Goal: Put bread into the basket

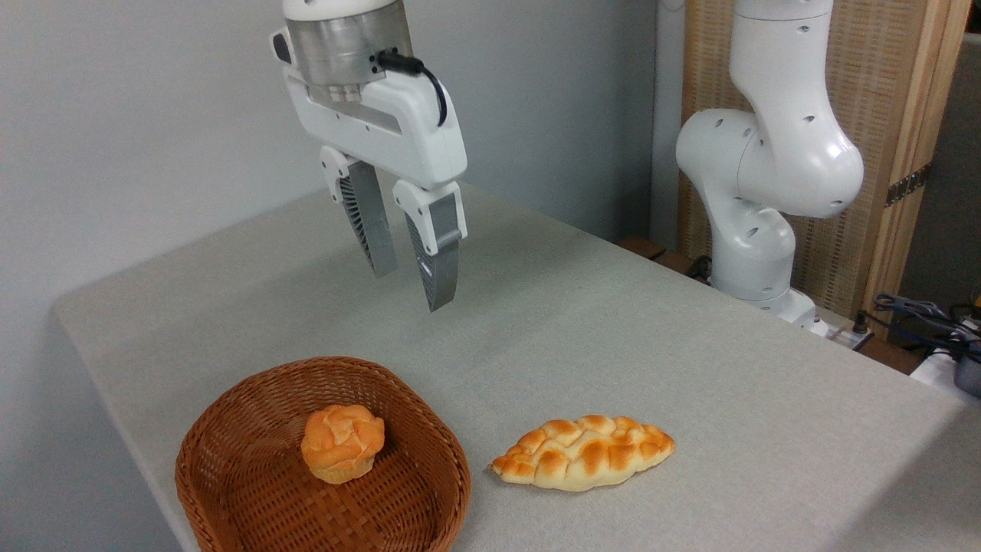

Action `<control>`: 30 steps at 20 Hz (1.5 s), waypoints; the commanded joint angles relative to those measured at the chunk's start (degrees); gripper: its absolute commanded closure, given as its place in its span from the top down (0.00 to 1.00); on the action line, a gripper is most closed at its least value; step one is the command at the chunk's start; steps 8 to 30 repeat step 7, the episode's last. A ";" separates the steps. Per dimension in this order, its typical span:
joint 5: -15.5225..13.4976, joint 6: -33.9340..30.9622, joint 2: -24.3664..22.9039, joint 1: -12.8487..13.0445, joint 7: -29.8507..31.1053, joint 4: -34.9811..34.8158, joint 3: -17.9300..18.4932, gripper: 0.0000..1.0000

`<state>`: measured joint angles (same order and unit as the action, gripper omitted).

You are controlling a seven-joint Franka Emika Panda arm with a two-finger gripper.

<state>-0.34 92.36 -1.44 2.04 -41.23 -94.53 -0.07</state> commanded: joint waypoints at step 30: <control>0.25 -1.39 0.83 2.35 0.54 1.37 2.18 1.00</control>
